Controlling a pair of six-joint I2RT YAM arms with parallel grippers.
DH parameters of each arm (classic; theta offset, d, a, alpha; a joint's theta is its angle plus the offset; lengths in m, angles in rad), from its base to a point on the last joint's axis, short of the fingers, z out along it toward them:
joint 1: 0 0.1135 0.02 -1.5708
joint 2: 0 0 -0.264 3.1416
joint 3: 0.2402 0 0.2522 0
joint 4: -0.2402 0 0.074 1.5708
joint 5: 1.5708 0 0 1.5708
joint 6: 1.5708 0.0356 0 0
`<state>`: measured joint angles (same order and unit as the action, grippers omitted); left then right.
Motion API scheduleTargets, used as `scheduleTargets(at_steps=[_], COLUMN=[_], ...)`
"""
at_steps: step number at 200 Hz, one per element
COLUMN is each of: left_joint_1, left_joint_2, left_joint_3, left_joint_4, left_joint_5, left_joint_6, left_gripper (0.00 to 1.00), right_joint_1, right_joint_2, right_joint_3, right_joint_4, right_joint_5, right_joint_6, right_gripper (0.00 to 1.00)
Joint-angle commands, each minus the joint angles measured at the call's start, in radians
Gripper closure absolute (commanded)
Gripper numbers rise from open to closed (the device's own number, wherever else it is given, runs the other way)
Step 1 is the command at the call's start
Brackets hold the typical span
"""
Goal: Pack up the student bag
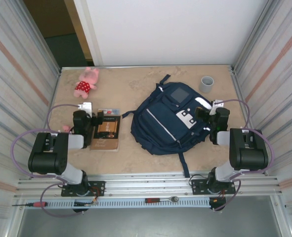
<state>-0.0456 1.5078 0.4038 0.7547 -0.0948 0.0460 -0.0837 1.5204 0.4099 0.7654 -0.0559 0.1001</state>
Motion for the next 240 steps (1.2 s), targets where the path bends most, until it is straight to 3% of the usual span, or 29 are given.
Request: scheduleTargets(at_steps=[1, 28, 55, 81, 97, 115, 131, 156, 212, 240], left_joint_1=[-0.038, -0.112, -0.257, -0.368, -0.415, -0.453, -0.468, -0.468, -0.491, -0.503], left_joint_2=[-0.099, -0.185, -0.165, -0.039, 0.039, 0.116, 0.193, 0.286, 0.281, 0.232], left_joint_3=[0.132, 0.342, 0.504, 0.681, 0.759, 0.793, 0.823, 0.857, 0.730, 0.639], left_joint_4=[-0.258, -0.651, -0.802, -0.938, -0.972, -0.952, -0.954, -0.972, -0.930, -0.905], left_joint_5=[-0.061, -0.054, 0.006, 0.093, 0.171, 0.244, 0.282, 0.375, 0.402, 0.388], left_joint_6=[0.015, -0.030, -0.020, -0.050, -0.095, -0.139, -0.189, -0.226, -0.235, -0.257], left_gripper=[0.02, 0.14, 0.18, 0.25, 0.34, 0.35, 0.38, 0.52, 0.71, 0.79], right_joint_1=[-0.046, -0.159, -0.217, -0.217, -0.211, -0.194, -0.176, -0.138, -0.027, 0.068], right_joint_2=[-0.123, -0.310, -0.386, -0.448, -0.519, -0.624, -0.690, -0.727, -0.586, -0.485], right_joint_3=[0.041, 0.205, 0.418, 0.490, 0.445, 0.352, 0.279, 0.202, 0.082, 0.082], right_joint_4=[-0.160, -0.633, -1.115, -1.354, -1.404, -1.417, -1.436, -1.416, -1.199, -1.131], right_joint_5=[-0.093, -0.192, -0.206, -0.303, -0.361, -0.376, -0.357, -0.329, -0.290, -0.236], right_joint_6=[0.058, 0.241, 0.260, 0.245, 0.318, 0.448, 0.514, 0.543, 0.663, 0.667], right_gripper=[0.01, 0.01, 0.01, 0.01, 0.01, 0.00, 0.06, 0.21, 0.37, 0.38])
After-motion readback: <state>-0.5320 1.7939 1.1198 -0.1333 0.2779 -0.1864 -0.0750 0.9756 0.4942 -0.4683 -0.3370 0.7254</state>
